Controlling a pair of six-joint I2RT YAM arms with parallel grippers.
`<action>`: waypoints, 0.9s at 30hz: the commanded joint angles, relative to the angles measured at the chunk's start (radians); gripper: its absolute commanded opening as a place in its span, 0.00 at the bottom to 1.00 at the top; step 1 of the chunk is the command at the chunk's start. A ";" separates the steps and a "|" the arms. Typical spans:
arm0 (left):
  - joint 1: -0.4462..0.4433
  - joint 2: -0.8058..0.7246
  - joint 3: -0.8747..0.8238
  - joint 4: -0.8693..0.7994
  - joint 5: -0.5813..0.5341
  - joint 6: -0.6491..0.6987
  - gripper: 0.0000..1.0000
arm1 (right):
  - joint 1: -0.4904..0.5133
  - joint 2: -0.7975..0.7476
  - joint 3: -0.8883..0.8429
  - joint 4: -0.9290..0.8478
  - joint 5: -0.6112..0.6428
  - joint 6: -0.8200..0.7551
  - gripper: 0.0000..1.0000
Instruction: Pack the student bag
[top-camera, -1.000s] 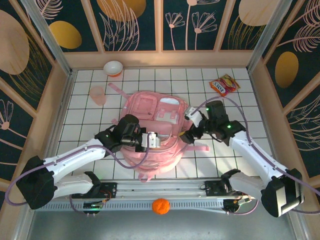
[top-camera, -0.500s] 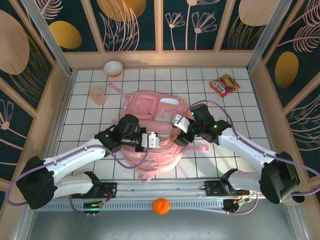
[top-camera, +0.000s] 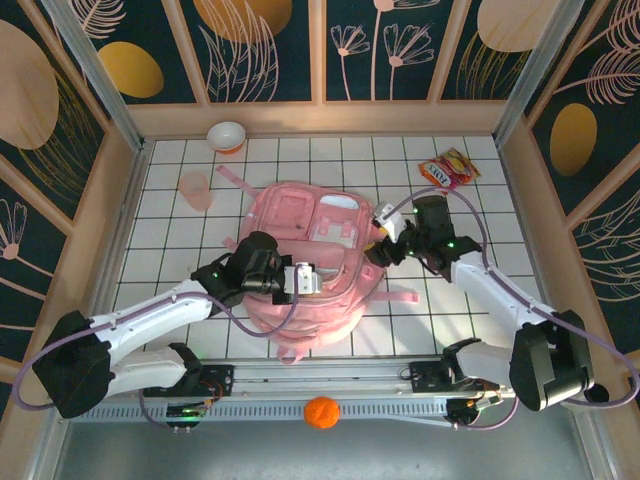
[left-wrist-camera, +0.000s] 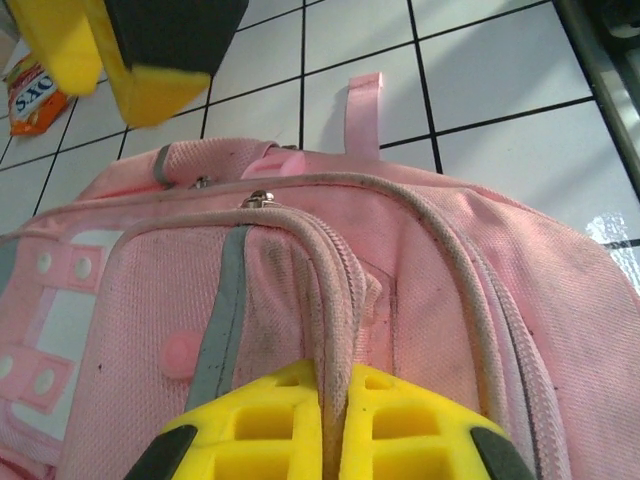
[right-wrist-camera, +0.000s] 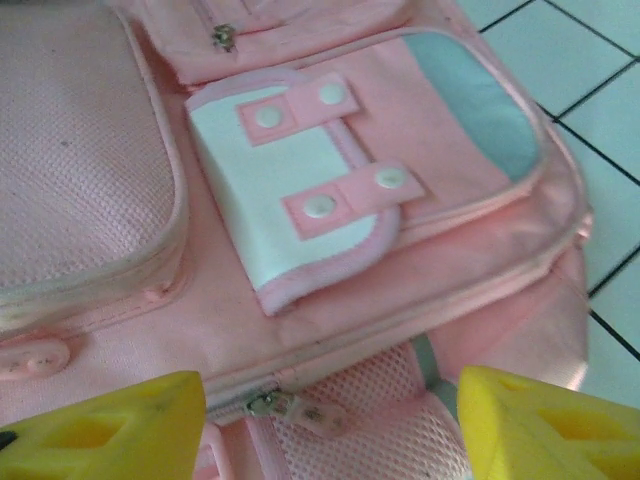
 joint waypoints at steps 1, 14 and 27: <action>0.069 0.052 0.004 0.188 -0.121 -0.125 0.18 | -0.064 -0.092 -0.034 0.115 -0.024 0.095 0.79; 0.176 -0.309 -0.079 0.380 -0.408 -0.570 0.99 | -0.410 -0.423 -0.364 0.570 0.167 0.519 0.99; 0.499 -0.500 -0.369 0.650 -1.014 -0.874 0.99 | -0.420 -0.337 -0.553 0.884 0.314 0.621 0.99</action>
